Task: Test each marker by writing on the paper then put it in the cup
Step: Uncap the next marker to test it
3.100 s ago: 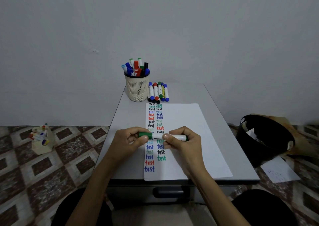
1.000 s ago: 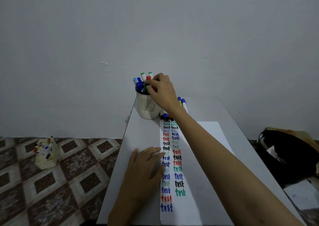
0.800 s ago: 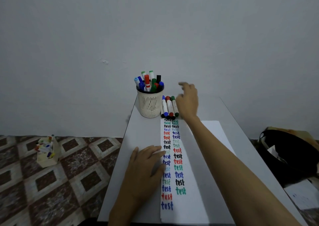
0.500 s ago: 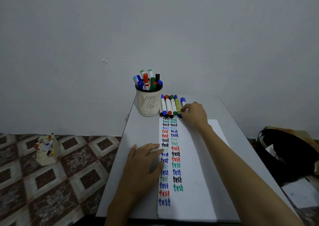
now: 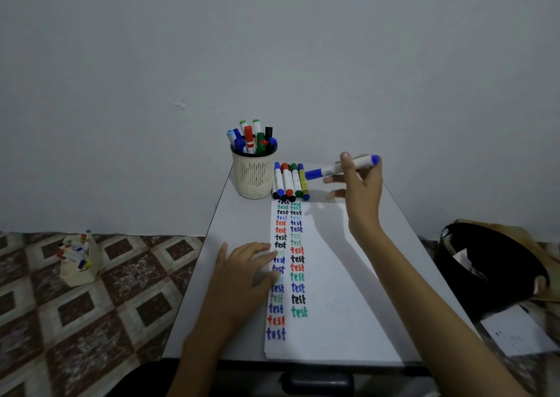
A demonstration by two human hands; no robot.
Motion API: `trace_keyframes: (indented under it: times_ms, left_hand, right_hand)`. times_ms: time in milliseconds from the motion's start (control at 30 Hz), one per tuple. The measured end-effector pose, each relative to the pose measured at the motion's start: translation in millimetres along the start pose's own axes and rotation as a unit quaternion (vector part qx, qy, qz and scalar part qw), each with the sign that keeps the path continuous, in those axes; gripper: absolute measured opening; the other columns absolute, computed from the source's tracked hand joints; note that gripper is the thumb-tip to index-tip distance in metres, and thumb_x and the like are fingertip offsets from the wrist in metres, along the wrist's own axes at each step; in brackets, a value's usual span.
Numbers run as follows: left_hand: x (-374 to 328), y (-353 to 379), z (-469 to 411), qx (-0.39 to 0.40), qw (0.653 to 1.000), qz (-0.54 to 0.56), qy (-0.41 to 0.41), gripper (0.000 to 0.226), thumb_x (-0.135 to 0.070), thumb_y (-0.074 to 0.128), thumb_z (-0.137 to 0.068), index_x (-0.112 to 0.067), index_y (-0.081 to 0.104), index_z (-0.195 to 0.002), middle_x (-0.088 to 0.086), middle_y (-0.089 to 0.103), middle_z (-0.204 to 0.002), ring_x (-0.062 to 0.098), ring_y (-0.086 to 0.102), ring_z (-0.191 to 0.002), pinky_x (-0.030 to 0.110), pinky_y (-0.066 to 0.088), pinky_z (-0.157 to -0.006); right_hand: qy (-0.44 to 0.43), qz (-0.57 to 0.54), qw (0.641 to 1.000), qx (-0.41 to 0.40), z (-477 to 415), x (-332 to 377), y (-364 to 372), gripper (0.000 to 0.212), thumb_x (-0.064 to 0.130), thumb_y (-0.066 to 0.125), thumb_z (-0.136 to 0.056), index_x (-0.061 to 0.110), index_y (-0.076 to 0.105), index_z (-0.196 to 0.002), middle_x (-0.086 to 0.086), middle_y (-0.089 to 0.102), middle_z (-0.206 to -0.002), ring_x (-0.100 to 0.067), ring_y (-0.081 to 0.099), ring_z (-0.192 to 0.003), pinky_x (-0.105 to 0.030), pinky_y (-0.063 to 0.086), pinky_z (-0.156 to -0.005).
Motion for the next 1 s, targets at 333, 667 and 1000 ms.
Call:
trace_keyframes:
  times_ms: [333, 667, 1000]
  left_hand:
    - [-19, -9, 8, -0.037, 0.994, 0.093, 0.046, 0.062, -0.057, 0.043, -0.085, -0.024, 0.037, -0.137, -0.014, 0.043, -0.134, -0.004, 0.039, -0.123, 0.025, 0.026, -0.109]
    - [-59, -5, 19, 0.104, 0.96, 0.262, -0.005, 0.013, -0.026, 0.042, -0.097, -0.027, 0.049, -0.107, 0.002, 0.062, -0.095, 0.006, 0.061, -0.081, 0.019, 0.052, -0.071]
    - [-64, -16, 29, 0.04, 0.926, 0.375, 0.012, 0.011, -0.02, 0.052, -0.092, -0.025, 0.058, -0.098, -0.001, 0.067, -0.084, 0.017, 0.068, -0.078, 0.019, 0.052, -0.064]
  right_hand:
    - [0.094, 0.048, 0.983, 0.148, 101, 10, -9, 0.023, 0.001, 0.069, -0.082, 0.001, 0.047, -0.077, -0.025, 0.061, -0.065, -0.02, 0.058, -0.046, -0.024, 0.042, -0.038]
    - [0.116, 0.023, 0.963, 0.241, 128, 21, -5, 0.021, -0.003, 0.067, -0.083, -0.001, 0.047, -0.079, -0.021, 0.05, -0.063, -0.013, 0.048, -0.04, -0.018, 0.04, -0.039]
    - [0.153, -0.012, 0.933, 0.324, 127, 30, 0, 0.027, -0.003, 0.066, -0.083, 0.008, 0.043, -0.075, -0.007, 0.053, -0.063, -0.017, 0.05, -0.054, -0.022, 0.038, -0.044]
Point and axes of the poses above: each hand's wrist, its own z-axis away from the middle knuckle, its own y-axis out of the palm, x = y × z, the point moved 4 cm from there along -z, towards the middle knuckle
